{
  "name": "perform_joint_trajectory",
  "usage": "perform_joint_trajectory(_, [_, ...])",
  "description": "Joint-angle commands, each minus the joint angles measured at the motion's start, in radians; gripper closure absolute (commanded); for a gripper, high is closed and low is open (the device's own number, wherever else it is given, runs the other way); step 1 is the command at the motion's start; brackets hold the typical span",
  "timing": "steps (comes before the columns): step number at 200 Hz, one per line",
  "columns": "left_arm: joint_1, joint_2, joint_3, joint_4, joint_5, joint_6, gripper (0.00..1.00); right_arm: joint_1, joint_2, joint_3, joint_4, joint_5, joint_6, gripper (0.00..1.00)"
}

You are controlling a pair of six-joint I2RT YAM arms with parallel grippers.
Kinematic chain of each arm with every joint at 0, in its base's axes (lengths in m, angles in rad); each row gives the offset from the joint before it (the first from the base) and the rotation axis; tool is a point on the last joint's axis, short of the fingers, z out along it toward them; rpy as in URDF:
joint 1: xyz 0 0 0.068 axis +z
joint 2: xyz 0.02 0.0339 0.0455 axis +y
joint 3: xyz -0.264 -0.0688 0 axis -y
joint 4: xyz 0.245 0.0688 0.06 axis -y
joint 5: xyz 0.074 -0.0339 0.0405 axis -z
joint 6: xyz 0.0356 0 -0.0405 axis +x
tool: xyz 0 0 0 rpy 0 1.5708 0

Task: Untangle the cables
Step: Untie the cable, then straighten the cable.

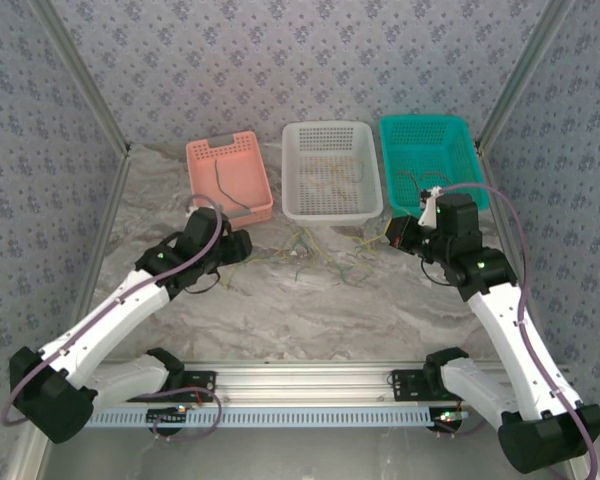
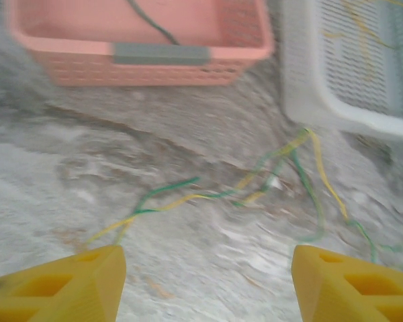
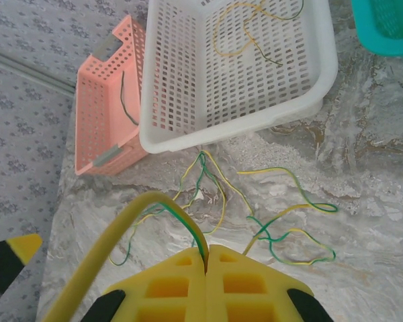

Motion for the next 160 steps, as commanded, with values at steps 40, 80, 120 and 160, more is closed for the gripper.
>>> perform_joint_trajectory(40, [-0.295,0.243,0.086,0.189,0.028,-0.070,0.44,0.036,-0.069,0.080,-0.108,0.128,-0.075,1.00])
perform_joint_trajectory(80, [-0.334,0.253,0.080,0.283,-0.006,-0.199,0.34,0.043,-0.098,0.127,-0.090,0.016,-0.112,1.00])
perform_joint_trajectory(120, [-0.287,0.288,0.118,0.343,0.116,-0.453,0.25,0.062,-0.123,0.091,-0.027,-0.069,-0.123,1.00])
perform_joint_trajectory(160, [-0.282,0.362,0.068,0.555,0.179,-0.734,0.23,0.128,-0.128,0.065,0.026,-0.053,-0.098,1.00])
